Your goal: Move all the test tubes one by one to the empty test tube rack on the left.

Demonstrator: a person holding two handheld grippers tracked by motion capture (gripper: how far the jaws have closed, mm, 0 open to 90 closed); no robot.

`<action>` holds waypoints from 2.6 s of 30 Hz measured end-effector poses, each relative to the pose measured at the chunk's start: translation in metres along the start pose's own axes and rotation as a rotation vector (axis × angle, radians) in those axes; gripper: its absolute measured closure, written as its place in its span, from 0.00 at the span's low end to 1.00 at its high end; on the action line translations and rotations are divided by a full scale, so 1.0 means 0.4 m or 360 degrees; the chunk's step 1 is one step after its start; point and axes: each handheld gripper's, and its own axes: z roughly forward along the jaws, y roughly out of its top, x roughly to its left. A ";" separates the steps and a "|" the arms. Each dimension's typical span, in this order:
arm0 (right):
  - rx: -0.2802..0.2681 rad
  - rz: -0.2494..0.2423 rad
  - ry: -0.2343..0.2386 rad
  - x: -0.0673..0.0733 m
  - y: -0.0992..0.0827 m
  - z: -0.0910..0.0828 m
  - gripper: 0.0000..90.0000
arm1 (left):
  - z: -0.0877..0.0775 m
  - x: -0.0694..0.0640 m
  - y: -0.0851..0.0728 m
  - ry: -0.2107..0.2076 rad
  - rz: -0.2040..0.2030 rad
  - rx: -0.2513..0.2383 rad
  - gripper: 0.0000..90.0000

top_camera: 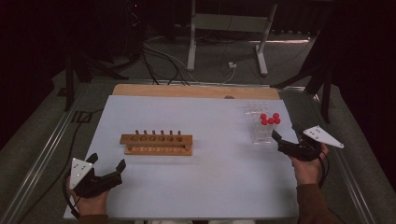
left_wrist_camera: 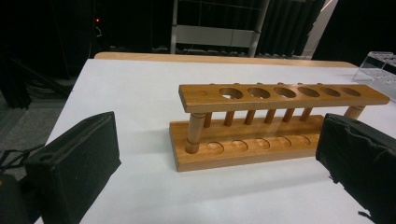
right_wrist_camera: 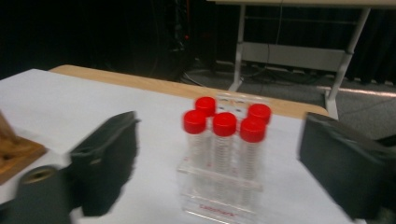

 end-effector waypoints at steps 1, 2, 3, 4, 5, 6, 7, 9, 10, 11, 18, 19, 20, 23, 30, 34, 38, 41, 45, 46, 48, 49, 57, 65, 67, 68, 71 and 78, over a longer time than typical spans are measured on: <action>0.0015 0.0011 -0.0014 -0.008 -0.001 0.007 0.17 | 0.000 0.001 0.000 -0.0001 -0.0004 0.0000 0.01; 0.0027 0.0019 -0.0027 -0.016 -0.003 0.014 0.18 | 0.000 0.001 0.000 -0.0002 -0.0008 -0.0001 0.01; 0.0045 0.0026 -0.0040 -0.023 -0.006 0.021 0.20 | 0.000 0.002 -0.001 -0.0003 -0.0012 0.0000 0.01; 0.0062 0.0029 -0.0058 -0.029 -0.009 0.027 0.22 | 0.000 0.003 -0.001 -0.0003 -0.0015 0.0000 0.01; 0.0071 0.0034 -0.0076 -0.035 -0.013 0.034 0.25 | 0.000 0.004 -0.001 -0.0001 -0.0017 0.0000 0.01; 0.0082 0.0039 -0.0100 -0.040 -0.017 0.040 0.29 | 0.000 0.004 -0.001 -0.0001 -0.0020 -0.0001 0.01; 0.0095 0.0047 -0.0113 -0.045 -0.021 0.046 0.31 | 0.000 0.004 -0.001 -0.0001 -0.0024 -0.0001 0.01; 0.0114 0.0066 -0.0099 -0.053 -0.028 0.057 0.40 | 0.000 0.005 -0.002 -0.0002 -0.0031 -0.0002 0.01; 0.0126 0.0067 -0.0098 -0.055 -0.031 0.064 0.43 | 0.001 0.006 -0.002 -0.0004 -0.0035 -0.0005 0.01; 0.0140 0.0059 -0.0097 -0.056 -0.034 0.070 0.48 | 0.001 0.006 -0.002 -0.0005 -0.0038 -0.0006 0.01; 0.0160 0.0002 -0.0113 -0.053 -0.045 0.103 0.71 | 0.001 0.007 -0.003 -0.0007 -0.0044 -0.0005 0.01; 0.0162 0.0008 -0.0129 -0.054 -0.047 0.107 0.73 | 0.001 0.007 -0.003 -0.0007 -0.0045 -0.0005 0.01; 0.0160 0.0018 -0.0133 -0.057 -0.049 0.111 0.75 | 0.001 0.007 -0.003 -0.0007 -0.0045 -0.0004 0.01; 0.0183 0.0017 -0.0132 -0.060 -0.056 0.122 0.76 | 0.001 0.008 -0.003 -0.0009 -0.0050 -0.0006 0.01; 0.0192 -0.0008 -0.0152 -0.057 -0.065 0.143 0.78 | 0.003 0.006 -0.004 -0.0014 -0.0049 -0.0003 0.01; 0.0188 0.0002 -0.0150 -0.059 -0.069 0.152 0.80 | 0.004 0.007 -0.004 -0.0015 -0.0052 -0.0002 0.01; 0.0185 -0.0027 -0.0153 -0.053 -0.068 0.154 0.83 | 0.004 0.008 -0.004 -0.0016 -0.0051 -0.0002 0.01; 0.0168 -0.0031 -0.0158 -0.051 -0.063 0.149 0.83 | 0.003 0.007 -0.004 -0.0017 -0.0049 -0.0003 0.01; 0.0137 -0.0031 -0.0154 -0.051 -0.050 0.137 0.83 | 0.004 0.007 -0.004 -0.0016 -0.0050 0.0000 0.01; 0.0125 -0.0032 -0.0153 -0.051 -0.045 0.134 0.83 | 0.004 0.007 -0.004 -0.0016 -0.0050 0.0000 0.01; 0.0103 -0.0036 -0.0153 -0.050 -0.035 0.127 0.83 | 0.003 0.007 -0.003 -0.0016 -0.0048 -0.0001 0.01; 0.0092 -0.0038 -0.0155 -0.049 -0.029 0.123 0.83 | 0.003 0.007 -0.003 -0.0016 -0.0048 0.0000 0.01; 0.0032 -0.0053 -0.0150 -0.043 0.016 0.097 0.83 | 0.003 0.007 -0.003 -0.0017 -0.0048 0.0004 0.01; -0.0007 -0.0075 -0.0115 -0.035 0.054 0.067 0.83 | 0.003 -0.003 0.000 -0.0017 -0.0017 0.0010 0.01; -0.0010 -0.0079 -0.0101 -0.030 0.063 0.059 0.83 | 0.002 -0.010 0.004 -0.0018 0.0000 0.0004 0.01; -0.0006 -0.0084 -0.0090 -0.027 0.066 0.056 0.83 | 0.002 -0.015 0.007 -0.0015 0.0015 0.0001 0.01; 0.0020 -0.0092 -0.0071 -0.019 0.071 0.049 0.83 | 0.003 -0.031 0.020 -0.0038 0.0044 -0.0002 0.01; 0.0022 -0.0067 0.0023 0.007 0.075 0.031 0.83 | 0.028 -0.082 0.068 -0.0134 0.0171 -0.0001 0.01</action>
